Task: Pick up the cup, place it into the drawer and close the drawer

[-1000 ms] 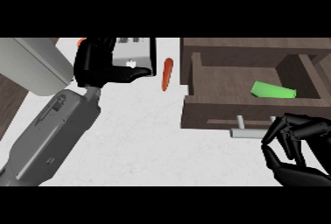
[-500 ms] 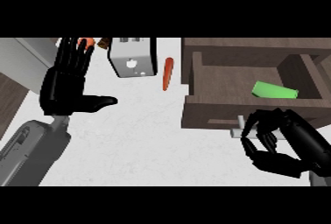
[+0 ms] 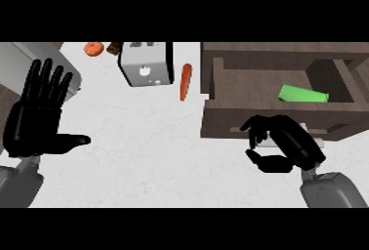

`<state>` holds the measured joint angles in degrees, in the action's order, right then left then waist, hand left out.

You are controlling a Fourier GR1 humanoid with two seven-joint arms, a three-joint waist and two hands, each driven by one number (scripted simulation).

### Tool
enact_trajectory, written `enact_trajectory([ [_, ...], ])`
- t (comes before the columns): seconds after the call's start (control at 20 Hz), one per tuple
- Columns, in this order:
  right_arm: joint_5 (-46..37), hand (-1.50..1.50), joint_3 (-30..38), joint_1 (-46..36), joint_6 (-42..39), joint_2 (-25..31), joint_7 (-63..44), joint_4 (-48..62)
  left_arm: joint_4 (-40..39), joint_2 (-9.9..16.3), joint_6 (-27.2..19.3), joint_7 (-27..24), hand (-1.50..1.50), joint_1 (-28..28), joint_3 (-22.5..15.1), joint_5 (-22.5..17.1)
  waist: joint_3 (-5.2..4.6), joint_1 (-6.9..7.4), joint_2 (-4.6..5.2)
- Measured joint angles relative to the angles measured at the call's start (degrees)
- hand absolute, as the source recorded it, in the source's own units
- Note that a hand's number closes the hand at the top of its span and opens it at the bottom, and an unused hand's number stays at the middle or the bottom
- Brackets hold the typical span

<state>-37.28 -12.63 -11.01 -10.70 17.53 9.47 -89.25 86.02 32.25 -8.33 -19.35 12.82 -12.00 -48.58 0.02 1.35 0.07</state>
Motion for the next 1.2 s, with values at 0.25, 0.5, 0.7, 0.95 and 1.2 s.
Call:
enact_trajectory([
  [0.25,-5.7,-1.50,-0.9,-6.2,3.3,-2.5,2.0,12.7,0.3,0.0,3.2,-0.6,-1.50,-3.3,2.7,0.9,-0.01,-0.34,0.03],
  [0.5,-8.4,-1.50,0.4,-11.9,6.4,-4.7,5.8,25.8,-1.9,-0.5,8.5,-1.5,-1.50,-5.8,6.1,1.0,0.00,-0.54,0.08],
  [0.7,-9.0,-1.50,3.5,-18.6,8.1,-5.7,8.9,37.0,-1.5,-1.6,9.8,-1.1,-1.50,-7.1,7.4,2.3,-0.03,-0.47,0.06],
  [0.95,-8.3,-1.50,7.7,-26.8,10.3,-5.8,15.5,51.2,-2.9,-1.7,12.9,-1.0,-1.50,-7.1,9.4,2.6,-0.12,0.07,0.05],
  [1.2,-7.9,-1.50,10.9,-34.1,10.4,-4.4,21.3,62.9,-2.4,-2.5,14.2,-0.3,-1.50,-7.4,9.9,2.9,-0.25,0.66,-0.10],
])
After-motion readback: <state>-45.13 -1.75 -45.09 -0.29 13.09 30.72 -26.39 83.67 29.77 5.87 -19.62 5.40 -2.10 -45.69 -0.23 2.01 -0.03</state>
